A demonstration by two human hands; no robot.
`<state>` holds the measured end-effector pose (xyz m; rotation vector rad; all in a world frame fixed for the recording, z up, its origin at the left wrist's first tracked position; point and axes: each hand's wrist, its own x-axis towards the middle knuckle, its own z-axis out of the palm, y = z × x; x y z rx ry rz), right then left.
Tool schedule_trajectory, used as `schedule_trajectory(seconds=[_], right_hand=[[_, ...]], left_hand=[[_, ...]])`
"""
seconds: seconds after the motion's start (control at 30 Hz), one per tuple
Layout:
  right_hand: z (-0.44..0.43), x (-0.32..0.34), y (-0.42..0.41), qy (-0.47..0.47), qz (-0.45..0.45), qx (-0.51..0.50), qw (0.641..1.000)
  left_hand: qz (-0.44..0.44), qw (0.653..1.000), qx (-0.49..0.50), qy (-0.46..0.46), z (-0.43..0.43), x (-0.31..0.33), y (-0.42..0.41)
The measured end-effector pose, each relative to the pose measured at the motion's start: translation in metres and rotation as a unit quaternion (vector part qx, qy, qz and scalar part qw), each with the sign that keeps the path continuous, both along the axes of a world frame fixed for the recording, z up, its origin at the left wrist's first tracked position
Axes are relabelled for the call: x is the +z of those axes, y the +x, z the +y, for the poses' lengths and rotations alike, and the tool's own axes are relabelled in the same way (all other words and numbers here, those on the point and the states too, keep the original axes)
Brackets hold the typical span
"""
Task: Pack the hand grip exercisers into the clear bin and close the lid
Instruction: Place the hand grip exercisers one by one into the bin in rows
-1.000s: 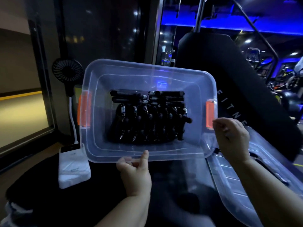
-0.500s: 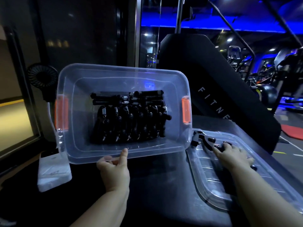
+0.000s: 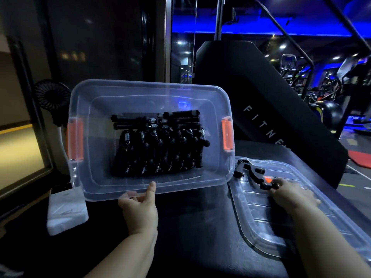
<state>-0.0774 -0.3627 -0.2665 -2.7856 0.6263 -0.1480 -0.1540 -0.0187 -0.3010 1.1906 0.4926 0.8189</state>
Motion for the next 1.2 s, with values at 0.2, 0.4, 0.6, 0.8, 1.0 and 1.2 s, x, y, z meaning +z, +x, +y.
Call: schedule_trajectory(seconds=[0.2, 0.4, 0.6, 0.8, 1.0, 1.2], right_hand=[[0.013, 0.003, -0.006, -0.001, -0.021, 0.018, 1.0], [0.016, 0.008, -0.012, -0.008, -0.023, 0.02, 1.0], [0.017, 0.01, -0.014, 0.001, -0.02, 0.034, 0.999], [0.023, 0.016, -0.017, 0.069, -0.095, 0.036, 0.992], [0.039, 0.032, -0.029, 0.173, -0.22, 0.078, 0.957], [0.049, 0.043, -0.041, 0.267, -0.349, 0.104, 0.892]], left_hand=[[0.003, 1.0, 0.002, -0.004, 0.0, 0.0, 0.001], [0.003, 1.0, 0.0, -0.005, 0.0, -0.001, 0.001], [0.0, 1.0, 0.001, -0.005, -0.001, 0.001, 0.0], [0.007, 1.0, -0.001, -0.001, -0.001, 0.003, -0.002], [0.001, 1.0, -0.003, 0.001, -0.002, 0.005, -0.003], [-0.002, 1.0, -0.005, 0.001, -0.002, 0.004, -0.002]])
